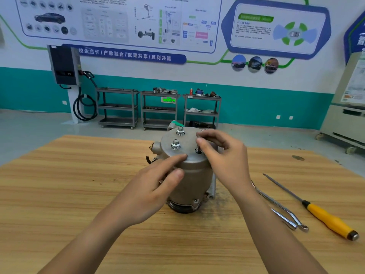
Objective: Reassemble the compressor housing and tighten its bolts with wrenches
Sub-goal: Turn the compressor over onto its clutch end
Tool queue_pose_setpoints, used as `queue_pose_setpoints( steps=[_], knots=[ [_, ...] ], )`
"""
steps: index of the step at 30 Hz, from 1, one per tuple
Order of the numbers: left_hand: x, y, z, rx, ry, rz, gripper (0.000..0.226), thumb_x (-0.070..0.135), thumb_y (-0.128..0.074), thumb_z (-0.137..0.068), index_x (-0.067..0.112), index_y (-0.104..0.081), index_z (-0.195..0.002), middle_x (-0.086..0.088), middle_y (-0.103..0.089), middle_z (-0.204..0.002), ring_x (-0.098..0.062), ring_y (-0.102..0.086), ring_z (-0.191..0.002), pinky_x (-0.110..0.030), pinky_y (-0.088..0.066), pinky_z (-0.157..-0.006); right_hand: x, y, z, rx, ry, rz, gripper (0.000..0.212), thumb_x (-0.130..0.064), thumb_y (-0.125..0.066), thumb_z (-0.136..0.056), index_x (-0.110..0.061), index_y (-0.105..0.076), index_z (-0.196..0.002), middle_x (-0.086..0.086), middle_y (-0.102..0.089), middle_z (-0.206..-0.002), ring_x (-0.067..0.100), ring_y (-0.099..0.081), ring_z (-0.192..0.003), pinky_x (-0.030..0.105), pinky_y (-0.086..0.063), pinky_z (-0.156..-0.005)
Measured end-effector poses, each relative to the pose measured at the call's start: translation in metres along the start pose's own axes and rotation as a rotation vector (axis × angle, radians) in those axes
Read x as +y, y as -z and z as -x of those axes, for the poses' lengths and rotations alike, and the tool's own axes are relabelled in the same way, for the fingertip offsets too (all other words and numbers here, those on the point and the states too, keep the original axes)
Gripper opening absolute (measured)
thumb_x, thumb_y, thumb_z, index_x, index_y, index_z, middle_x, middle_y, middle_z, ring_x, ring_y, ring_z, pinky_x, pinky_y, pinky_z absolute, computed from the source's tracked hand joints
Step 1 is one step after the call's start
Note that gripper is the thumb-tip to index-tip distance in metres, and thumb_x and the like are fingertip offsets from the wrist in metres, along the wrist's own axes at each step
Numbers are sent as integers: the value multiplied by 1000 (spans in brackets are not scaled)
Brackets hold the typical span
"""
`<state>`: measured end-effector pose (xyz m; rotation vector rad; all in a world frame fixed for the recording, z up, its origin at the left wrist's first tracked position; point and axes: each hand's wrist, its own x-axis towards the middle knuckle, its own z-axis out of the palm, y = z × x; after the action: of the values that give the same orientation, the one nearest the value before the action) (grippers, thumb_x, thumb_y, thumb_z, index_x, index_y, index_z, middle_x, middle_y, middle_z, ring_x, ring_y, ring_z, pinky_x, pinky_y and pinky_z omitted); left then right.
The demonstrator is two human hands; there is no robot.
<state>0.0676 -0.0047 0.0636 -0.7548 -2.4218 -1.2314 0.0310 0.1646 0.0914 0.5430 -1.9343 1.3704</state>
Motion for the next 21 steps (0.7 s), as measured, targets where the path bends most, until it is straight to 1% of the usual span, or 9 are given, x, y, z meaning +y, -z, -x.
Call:
queue_pose_setpoints(
  steps=[4, 6, 8, 11, 13, 15, 17, 19, 21],
  knots=[
    [-2, 1, -2, 6, -7, 6, 41, 67, -25, -71, 59, -39, -109, 25, -54, -99, 11, -50, -95, -8, -36, -79, 8, 2, 2, 20, 10, 4, 18, -8, -70, -81, -25, -68, -86, -20, -66, -85, -8, -62, -85, 6, -45, -78],
    [-3, 1, -1, 14, -10, 10, 40, 67, -25, -71, 60, -39, -108, 23, -55, -96, 10, -50, -94, -9, -36, -78, 9, 1, 5, -5, 26, 42, 16, -7, -71, -81, -21, -71, -89, -9, -70, -95, 3, -63, -98, 24, -48, -93],
    [-4, 0, -1, 14, -16, 9, 40, 67, -26, -71, 60, -39, -109, 21, -56, -101, 8, -51, -95, -10, -38, -79, 10, -1, 9, -24, 38, 89, 15, -6, -69, -82, -15, -73, -94, -2, -69, -104, 14, -59, -111, 44, -39, -105],
    [-4, 0, 0, 12, -22, 14, 40, 67, -27, -72, 60, -38, -109, 18, -57, -106, 5, -52, -96, -16, -41, -84, 8, 0, 13, -29, 76, 121, 16, -11, -64, -87, -15, -72, -99, -6, -65, -112, 12, -50, -121, 50, -30, -108],
    [-4, 1, 0, 8, -24, 14, 41, 67, -27, -72, 61, -38, -110, 20, -57, -107, 5, -52, -98, -14, -41, -84, 8, 1, 16, -49, 167, 189, 24, -18, -58, -88, -18, -68, -110, -12, -53, -125, 12, -41, -128, 46, -30, -110],
    [-3, 2, 0, 0, -24, 20, 41, 66, -27, -72, 60, -39, -111, 27, -57, -102, 7, -51, -99, -8, -38, -79, 15, 8, 27, -13, 155, 167, 33, -23, -53, -89, -36, -56, -119, -19, -41, -136, 3, -36, -133, 26, -30, -111],
    [-3, 3, -1, 6, -36, 27, 41, 64, -27, -73, 57, -41, -111, 36, -55, -97, 9, -51, -97, -6, -36, -76, 33, 30, 38, 139, -7, 72, 31, -20, -56, -91, -44, -56, -111, -23, -53, -125, -3, -49, -120, 5, -36, -96],
    [-4, 4, -3, 7, -45, 42, 42, 62, -28, -74, 53, -44, -112, 40, -54, -93, 9, -53, -94, -7, -36, -75, 62, 63, 47, 208, -208, 217, 24, -10, -57, -91, -30, -67, -99, -13, -68, -99, 10, -63, -97, 0, -41, -73],
    [-6, 8, -6, -8, -49, 71, 44, 62, -29, -75, 50, -48, -113, 38, -57, -90, 8, -54, -91, -13, -39, -76, 96, 95, 49, 20, -436, 647, 19, -10, -55, -92, -15, -71, -100, -2, -69, -87, 19, -64, -86, 12, -43, -62]
  ],
)
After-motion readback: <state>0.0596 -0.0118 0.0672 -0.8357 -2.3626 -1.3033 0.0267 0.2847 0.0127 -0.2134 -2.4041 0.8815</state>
